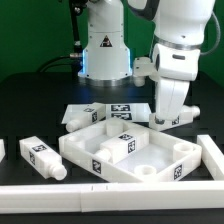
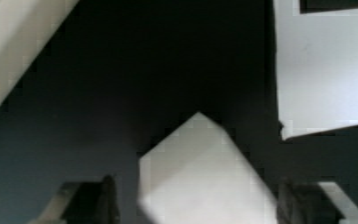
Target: Assemble desk
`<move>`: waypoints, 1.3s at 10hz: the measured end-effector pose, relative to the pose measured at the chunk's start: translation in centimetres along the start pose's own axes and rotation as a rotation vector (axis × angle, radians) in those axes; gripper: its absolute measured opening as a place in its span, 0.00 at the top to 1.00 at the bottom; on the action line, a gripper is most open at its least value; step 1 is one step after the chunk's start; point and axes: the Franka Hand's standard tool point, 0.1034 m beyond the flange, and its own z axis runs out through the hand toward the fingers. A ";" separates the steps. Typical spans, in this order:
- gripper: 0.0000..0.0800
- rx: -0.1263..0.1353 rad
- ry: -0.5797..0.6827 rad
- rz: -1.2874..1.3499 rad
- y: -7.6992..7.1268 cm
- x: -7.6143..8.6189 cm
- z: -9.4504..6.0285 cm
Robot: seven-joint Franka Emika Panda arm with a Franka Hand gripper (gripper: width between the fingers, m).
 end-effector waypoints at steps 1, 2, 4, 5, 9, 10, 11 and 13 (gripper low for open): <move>0.46 0.002 0.000 0.004 0.0 -0.3 0.1; 0.40 0.002 0.000 0.003 0.0 -0.2 0.1; 0.26 0.003 -0.001 0.003 0.0 -0.2 0.1; 0.20 0.004 -0.005 0.005 0.1 -0.4 -0.1; 0.19 -0.002 -0.033 0.042 2.7 -1.8 -3.2; 0.19 0.001 -0.033 0.041 2.6 -1.8 -3.0; 0.19 0.001 -0.033 0.041 2.5 -1.8 -3.0; 0.19 0.018 -0.030 0.066 2.6 -2.4 -3.2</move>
Offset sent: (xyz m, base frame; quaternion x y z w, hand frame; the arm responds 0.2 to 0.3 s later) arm 0.0000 0.0000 0.0000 0.0000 0.0000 0.0000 1.0000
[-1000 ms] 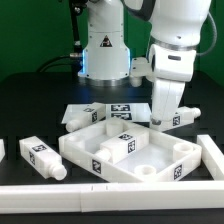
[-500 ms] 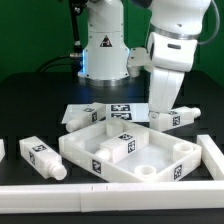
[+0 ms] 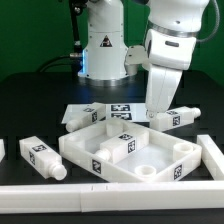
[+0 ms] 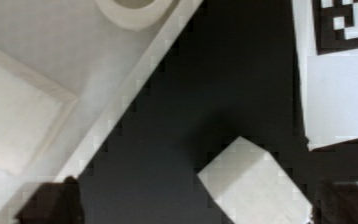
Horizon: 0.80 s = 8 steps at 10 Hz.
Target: Assemble desk
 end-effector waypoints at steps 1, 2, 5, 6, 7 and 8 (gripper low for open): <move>0.19 0.020 0.005 0.068 0.8 -1.9 -0.8; 0.19 0.028 -0.002 0.120 1.5 -3.3 -1.5; 0.19 0.034 -0.005 0.211 1.9 -3.9 -1.8; 0.19 0.035 -0.006 0.211 1.9 -3.9 -1.8; 0.19 0.036 -0.006 0.211 1.9 -3.9 -1.7; 0.19 0.031 0.003 0.223 2.1 -4.2 -1.8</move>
Offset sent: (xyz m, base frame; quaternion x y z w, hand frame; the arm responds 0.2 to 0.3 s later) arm 0.0187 -0.0078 0.0207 0.0455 -0.0148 -0.0186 0.9987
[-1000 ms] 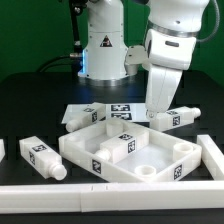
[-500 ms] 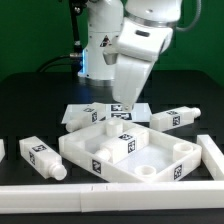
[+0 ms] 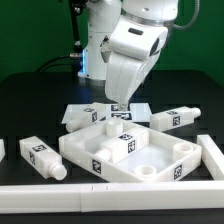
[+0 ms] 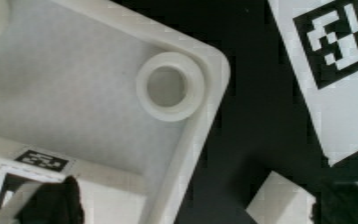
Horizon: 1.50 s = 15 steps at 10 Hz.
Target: Assemble desk
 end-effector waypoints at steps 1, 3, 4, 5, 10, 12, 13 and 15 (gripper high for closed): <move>0.19 -0.025 0.071 0.098 1.4 -1.1 -0.2; 0.19 -0.020 0.098 0.047 2.8 -4.5 0.9; 0.19 0.009 0.088 -0.029 3.1 -5.1 0.8; 0.19 0.004 0.091 -0.008 3.4 -4.9 0.7; 0.19 -0.085 0.200 0.113 5.6 -8.1 1.7; 0.19 -0.071 0.200 0.082 6.7 -10.0 1.9; 0.19 -0.078 0.202 0.086 6.9 -9.8 1.8; 0.19 -0.074 0.201 0.086 6.8 -9.8 1.9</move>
Offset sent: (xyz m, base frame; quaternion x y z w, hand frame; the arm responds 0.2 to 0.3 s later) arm 0.0105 -0.0349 0.0041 0.0921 0.0250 -0.1764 0.9797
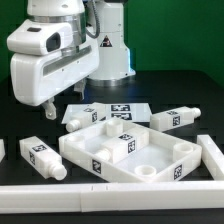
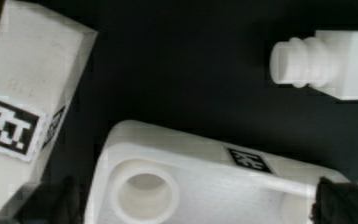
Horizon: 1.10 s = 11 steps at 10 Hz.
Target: Assemble desk
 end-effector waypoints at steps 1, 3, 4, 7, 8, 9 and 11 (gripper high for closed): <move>0.19 0.000 0.000 0.002 0.0 -0.1 0.0; 0.19 -0.113 0.075 0.073 2.6 -2.5 0.7; 0.19 -0.101 0.085 0.087 3.2 -3.8 0.9; 0.19 -0.093 0.079 0.076 4.2 -3.9 0.5; 0.19 -0.092 0.079 0.076 4.2 -3.9 0.5; 0.19 -0.092 0.082 0.118 4.6 -3.9 0.9; 0.19 -0.096 0.088 0.204 6.9 -3.5 2.4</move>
Offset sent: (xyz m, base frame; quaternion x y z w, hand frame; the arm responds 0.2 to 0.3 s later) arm 0.0251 -0.0307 -0.0102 -0.0160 0.1645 0.0627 0.9842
